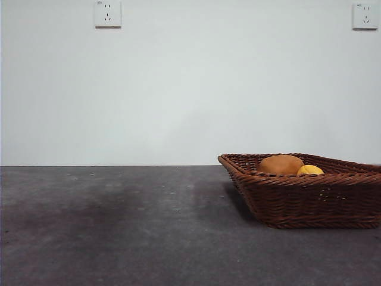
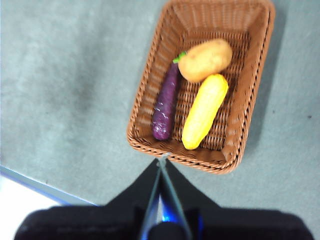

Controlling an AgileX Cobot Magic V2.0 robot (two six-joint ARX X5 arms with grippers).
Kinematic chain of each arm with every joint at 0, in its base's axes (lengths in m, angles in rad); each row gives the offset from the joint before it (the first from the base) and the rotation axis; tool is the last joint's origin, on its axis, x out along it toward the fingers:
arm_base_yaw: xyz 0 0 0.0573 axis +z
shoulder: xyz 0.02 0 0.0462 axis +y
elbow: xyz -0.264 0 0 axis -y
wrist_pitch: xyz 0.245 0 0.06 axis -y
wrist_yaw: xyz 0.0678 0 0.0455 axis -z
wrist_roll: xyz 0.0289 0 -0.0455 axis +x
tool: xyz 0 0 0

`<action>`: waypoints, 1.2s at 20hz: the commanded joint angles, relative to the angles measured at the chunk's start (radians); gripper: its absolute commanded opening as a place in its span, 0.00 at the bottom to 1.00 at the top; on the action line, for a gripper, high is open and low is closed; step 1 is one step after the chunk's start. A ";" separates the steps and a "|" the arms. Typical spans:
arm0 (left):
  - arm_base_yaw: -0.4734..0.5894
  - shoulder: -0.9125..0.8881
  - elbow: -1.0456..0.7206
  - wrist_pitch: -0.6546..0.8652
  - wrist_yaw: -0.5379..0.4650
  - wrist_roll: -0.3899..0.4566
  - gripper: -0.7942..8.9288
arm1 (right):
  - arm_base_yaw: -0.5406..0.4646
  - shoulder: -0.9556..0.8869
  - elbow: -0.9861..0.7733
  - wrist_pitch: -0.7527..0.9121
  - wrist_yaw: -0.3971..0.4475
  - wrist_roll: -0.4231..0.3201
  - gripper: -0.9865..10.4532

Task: Help me put the vegetables on the table into the basket

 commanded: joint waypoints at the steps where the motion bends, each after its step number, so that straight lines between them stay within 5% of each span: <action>1: 0.003 0.000 -0.001 0.046 -0.047 0.034 0.08 | 0.001 0.043 -0.003 -0.023 0.001 -0.001 0.09; 8: 0.033 -0.018 -0.001 0.324 -0.218 0.063 0.08 | 0.001 0.148 -0.003 -0.022 0.020 -0.001 0.09; 11: 0.121 -0.056 -0.002 0.378 -0.274 0.163 0.08 | 0.001 0.169 -0.003 -0.021 0.073 -0.001 0.09; 16: 0.464 -0.177 -0.011 0.420 -0.122 0.215 0.08 | 0.001 0.175 -0.003 0.043 0.162 -0.001 0.09; 18: 0.563 -0.230 -0.034 0.424 -0.140 0.253 0.08 | 0.001 0.175 -0.003 0.100 0.193 -0.001 0.09; 24: 0.651 -0.486 -0.436 0.747 -0.158 0.256 0.08 | 0.001 0.175 -0.003 0.293 0.204 -0.001 0.09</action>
